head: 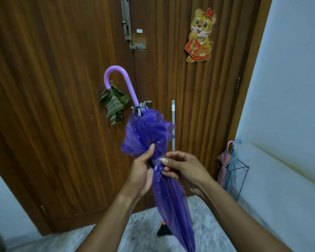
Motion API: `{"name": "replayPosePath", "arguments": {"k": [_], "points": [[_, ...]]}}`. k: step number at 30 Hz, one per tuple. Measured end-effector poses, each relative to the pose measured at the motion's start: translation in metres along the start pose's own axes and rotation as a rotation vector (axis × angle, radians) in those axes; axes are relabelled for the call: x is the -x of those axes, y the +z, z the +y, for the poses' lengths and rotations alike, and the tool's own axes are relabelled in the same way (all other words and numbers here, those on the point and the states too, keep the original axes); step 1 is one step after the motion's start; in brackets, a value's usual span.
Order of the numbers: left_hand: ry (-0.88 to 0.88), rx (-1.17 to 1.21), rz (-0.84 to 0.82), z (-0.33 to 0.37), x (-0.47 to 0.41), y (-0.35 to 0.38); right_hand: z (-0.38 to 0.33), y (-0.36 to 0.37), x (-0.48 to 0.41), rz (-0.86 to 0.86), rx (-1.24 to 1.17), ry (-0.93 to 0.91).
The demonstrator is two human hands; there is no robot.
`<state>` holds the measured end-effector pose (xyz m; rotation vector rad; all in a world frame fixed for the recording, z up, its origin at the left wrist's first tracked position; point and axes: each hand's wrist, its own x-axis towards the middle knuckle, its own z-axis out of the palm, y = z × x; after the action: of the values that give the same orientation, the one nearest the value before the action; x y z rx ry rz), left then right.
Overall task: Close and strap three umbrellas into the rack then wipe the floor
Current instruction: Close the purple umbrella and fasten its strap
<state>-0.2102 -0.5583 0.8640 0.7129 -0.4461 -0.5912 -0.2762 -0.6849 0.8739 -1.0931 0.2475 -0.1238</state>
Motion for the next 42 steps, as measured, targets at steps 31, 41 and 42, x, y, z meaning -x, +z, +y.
{"name": "replayPosePath", "arguments": {"k": [31,41,42], "points": [[-0.125,-0.465,-0.248,-0.263,-0.352,0.185,-0.193,-0.406,-0.129,0.451,0.681,-0.515],[-0.04,-0.629,-0.192,-0.338,-0.508,0.188,-0.243,-0.535,-0.253,0.567,0.86,-0.561],[-0.035,-0.618,-0.19,-0.347,-0.528,0.188,-0.248,-0.549,-0.269,0.583,0.869,-0.557]]}}
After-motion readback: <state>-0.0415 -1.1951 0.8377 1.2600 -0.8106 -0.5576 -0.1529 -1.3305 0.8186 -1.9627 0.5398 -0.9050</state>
